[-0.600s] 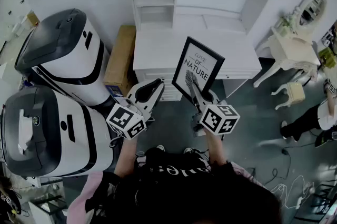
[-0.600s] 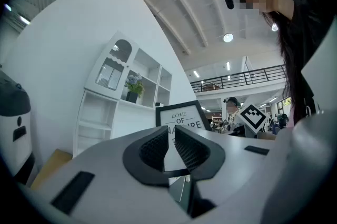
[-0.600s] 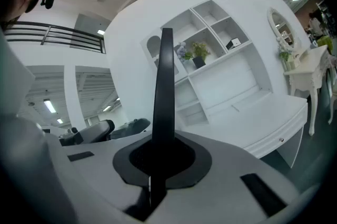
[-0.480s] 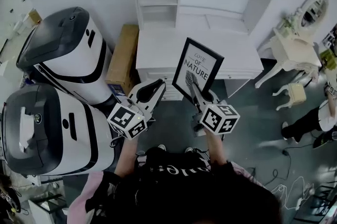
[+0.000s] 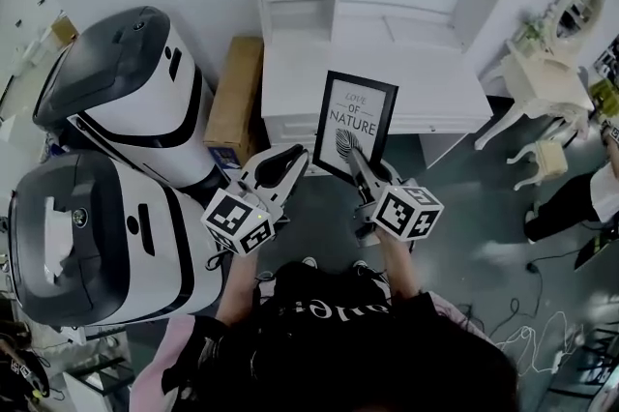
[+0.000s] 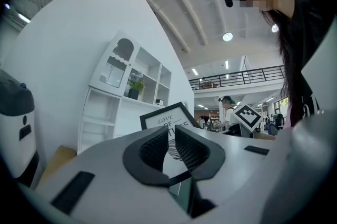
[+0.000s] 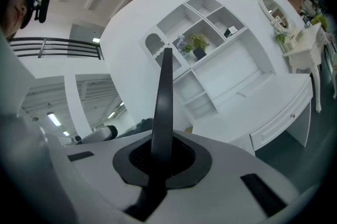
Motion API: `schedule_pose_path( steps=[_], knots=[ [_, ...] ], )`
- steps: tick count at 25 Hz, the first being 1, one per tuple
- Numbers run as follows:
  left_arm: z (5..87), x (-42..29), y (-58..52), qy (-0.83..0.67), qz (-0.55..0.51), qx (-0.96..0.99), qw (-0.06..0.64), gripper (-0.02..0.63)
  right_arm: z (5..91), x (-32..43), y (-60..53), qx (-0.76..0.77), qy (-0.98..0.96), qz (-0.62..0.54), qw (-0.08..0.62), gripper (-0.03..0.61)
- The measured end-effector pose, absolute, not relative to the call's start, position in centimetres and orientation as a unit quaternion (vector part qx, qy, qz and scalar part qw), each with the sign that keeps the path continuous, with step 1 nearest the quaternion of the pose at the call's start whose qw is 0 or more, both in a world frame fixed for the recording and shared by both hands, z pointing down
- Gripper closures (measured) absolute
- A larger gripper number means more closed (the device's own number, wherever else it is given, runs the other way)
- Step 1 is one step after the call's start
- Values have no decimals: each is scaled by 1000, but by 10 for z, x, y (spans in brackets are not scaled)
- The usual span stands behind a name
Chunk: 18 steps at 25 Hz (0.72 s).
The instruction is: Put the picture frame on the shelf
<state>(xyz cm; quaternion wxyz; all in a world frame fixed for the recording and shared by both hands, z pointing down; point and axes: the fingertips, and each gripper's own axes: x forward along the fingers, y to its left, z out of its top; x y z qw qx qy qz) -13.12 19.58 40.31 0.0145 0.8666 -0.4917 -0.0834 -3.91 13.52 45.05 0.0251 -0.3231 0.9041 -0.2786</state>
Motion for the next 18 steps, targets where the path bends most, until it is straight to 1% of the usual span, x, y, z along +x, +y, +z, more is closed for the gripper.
schedule_pose_path(
  steps=[7,12,18],
  knots=[
    [416,-142,207,-482,-92,871,27,565,469,-54,157,-326,900,-291,0,526],
    [424,-136,207,-474,-98,874,43,565,479,-49,161,-334,893,-302,-15,526],
    [430,-127,195,-457,-98,882,54,565,487,-38,158,-347,885,-310,-17,526]
  ],
)
